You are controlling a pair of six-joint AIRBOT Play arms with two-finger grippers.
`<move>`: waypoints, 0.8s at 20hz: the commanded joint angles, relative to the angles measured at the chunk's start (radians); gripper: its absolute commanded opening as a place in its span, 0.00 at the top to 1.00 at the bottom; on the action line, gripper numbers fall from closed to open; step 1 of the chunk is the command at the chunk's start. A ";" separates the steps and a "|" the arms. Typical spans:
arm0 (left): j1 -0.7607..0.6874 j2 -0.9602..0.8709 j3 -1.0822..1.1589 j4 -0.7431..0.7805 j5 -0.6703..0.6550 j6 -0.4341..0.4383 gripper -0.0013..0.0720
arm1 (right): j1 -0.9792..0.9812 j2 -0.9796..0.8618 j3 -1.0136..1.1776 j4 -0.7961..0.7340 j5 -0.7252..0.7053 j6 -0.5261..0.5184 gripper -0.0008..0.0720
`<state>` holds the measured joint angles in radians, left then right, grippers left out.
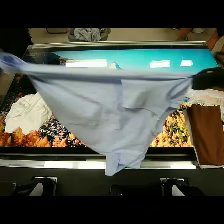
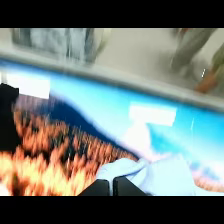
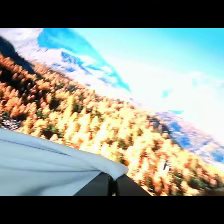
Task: Fold the shirts.
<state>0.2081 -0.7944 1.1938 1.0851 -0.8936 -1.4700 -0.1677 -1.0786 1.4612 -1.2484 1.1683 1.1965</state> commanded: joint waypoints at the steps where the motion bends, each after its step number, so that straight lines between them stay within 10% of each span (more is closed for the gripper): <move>1: -0.084 -0.251 -0.113 -0.021 0.051 0.038 0.94 | 0.004 -0.320 -0.004 0.393 -0.124 -0.068 0.94; 9: -0.110 -0.726 0.034 -0.242 0.081 0.054 0.88 | 0.034 -0.579 -0.004 0.576 -0.207 -0.110 0.93; 10: -0.109 -0.730 0.048 -0.247 0.055 0.085 0.59 | 0.032 -0.573 0.002 0.586 -0.212 -0.132 0.78; 11: -0.097 -0.729 0.072 -0.244 0.003 0.118 0.14 | 0.014 -0.560 0.018 0.591 -0.182 -0.166 0.36; 12: -0.072 -0.727 0.107 -0.242 -0.090 0.155 0.00 | -0.012 -0.545 0.041 0.581 -0.113 -0.234 0.03; 16: 0.012 -0.716 0.137 -0.148 -0.472 0.160 0.00 | -0.171 -0.467 0.055 0.308 0.322 -0.264 0.04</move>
<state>0.1791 -1.5028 1.3121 0.8883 -1.0939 -1.3373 -0.2550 -1.5787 1.5074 -0.7574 1.2034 0.9665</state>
